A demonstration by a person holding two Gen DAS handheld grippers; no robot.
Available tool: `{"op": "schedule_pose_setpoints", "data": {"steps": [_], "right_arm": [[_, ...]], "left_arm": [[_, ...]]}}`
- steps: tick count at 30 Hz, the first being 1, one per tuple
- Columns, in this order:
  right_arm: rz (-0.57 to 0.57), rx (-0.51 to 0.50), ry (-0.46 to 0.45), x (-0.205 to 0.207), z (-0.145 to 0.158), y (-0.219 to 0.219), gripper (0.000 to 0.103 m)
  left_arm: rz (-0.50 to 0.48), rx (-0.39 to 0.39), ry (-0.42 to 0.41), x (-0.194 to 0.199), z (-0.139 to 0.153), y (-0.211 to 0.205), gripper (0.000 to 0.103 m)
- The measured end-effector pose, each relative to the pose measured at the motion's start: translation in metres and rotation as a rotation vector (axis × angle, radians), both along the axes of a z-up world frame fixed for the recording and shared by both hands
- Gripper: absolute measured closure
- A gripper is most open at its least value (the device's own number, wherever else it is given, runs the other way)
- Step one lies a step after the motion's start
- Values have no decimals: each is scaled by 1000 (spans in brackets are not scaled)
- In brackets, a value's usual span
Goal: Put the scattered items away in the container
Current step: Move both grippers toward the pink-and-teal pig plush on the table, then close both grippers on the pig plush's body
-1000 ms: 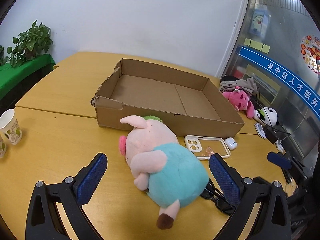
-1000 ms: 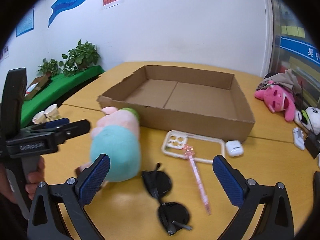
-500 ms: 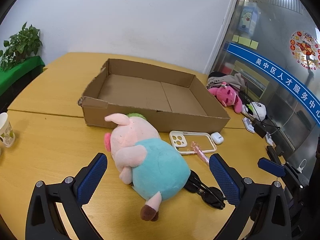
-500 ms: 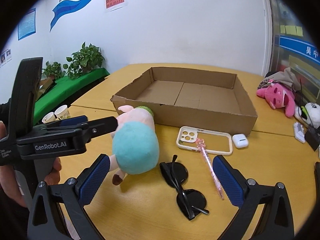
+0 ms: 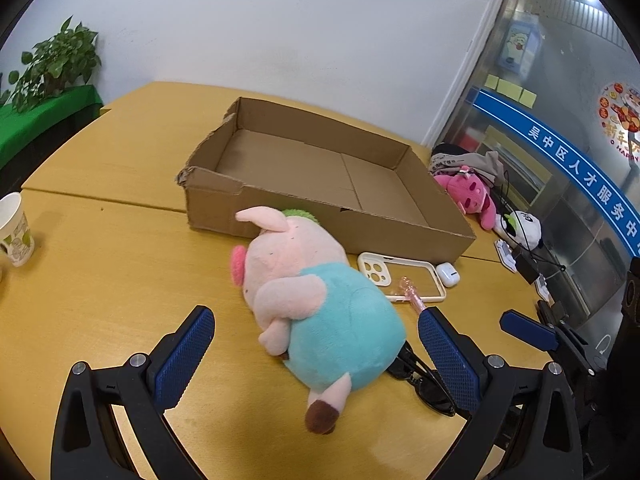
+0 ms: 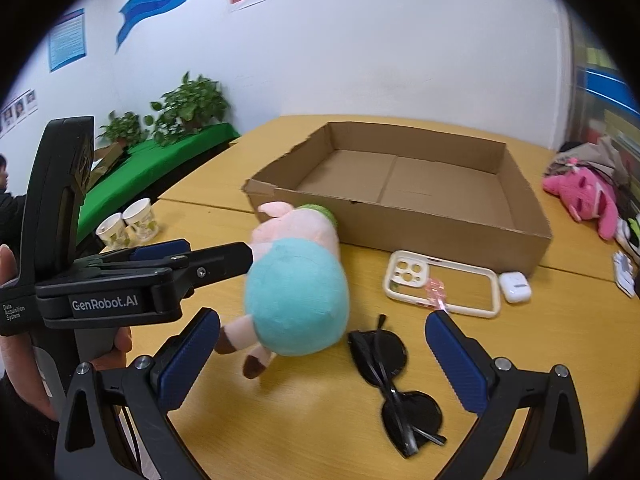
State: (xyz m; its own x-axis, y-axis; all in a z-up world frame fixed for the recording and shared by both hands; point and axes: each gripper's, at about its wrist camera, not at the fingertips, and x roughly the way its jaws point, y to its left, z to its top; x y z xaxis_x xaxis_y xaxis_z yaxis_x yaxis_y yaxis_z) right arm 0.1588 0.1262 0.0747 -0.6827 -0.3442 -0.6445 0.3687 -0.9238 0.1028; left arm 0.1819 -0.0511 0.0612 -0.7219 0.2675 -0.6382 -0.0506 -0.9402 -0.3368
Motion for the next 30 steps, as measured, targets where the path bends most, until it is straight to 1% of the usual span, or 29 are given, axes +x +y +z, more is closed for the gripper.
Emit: {"op": "schedule_pose_setpoints", "data": {"steps": [3,5,11,14,16,20,22,23,25,26,28,30], "right_arm": [[30,-7,-11,-5,-5,-9,1],[49,-4,-27,-7,-11,-13,1],[71,-19,-95,-19,-28,-10,1],[61,-30,-98,-28,-27,-7,1],[60,-34,-102,-37,-27,-7,1],[80,-57,-143,-54,-37,-8,1],[97,-70,-174,-62,-45,-13,1],[103,-71,-190,-65,-49,-15,1],[125,-61,-219,-72,-59,-22,1],[136,-49,-235,-76,-65,-26,1],[157,-35,-270,-82,-75,-31,11],[170,-42,-288,-85,-80,-33,13]], "left_arm": [[16,0,-2,0,-1,-6,0],[24,17,-6,-2,-4,-10,0],[23,66,-58,-28,-18,-20,0],[-14,90,-92,-46,-26,-18,0],[-39,91,-117,-58,-33,-14,0],[-77,105,-157,-80,-50,-13,0],[-101,143,-182,-88,-61,-14,0],[-118,170,-190,-91,-65,-14,0],[-150,200,-197,-95,-70,-14,1],[-165,213,-202,-96,-72,-13,3],[-181,234,-214,-98,-75,-12,5],[-192,233,-214,-98,-74,-11,8]]}}
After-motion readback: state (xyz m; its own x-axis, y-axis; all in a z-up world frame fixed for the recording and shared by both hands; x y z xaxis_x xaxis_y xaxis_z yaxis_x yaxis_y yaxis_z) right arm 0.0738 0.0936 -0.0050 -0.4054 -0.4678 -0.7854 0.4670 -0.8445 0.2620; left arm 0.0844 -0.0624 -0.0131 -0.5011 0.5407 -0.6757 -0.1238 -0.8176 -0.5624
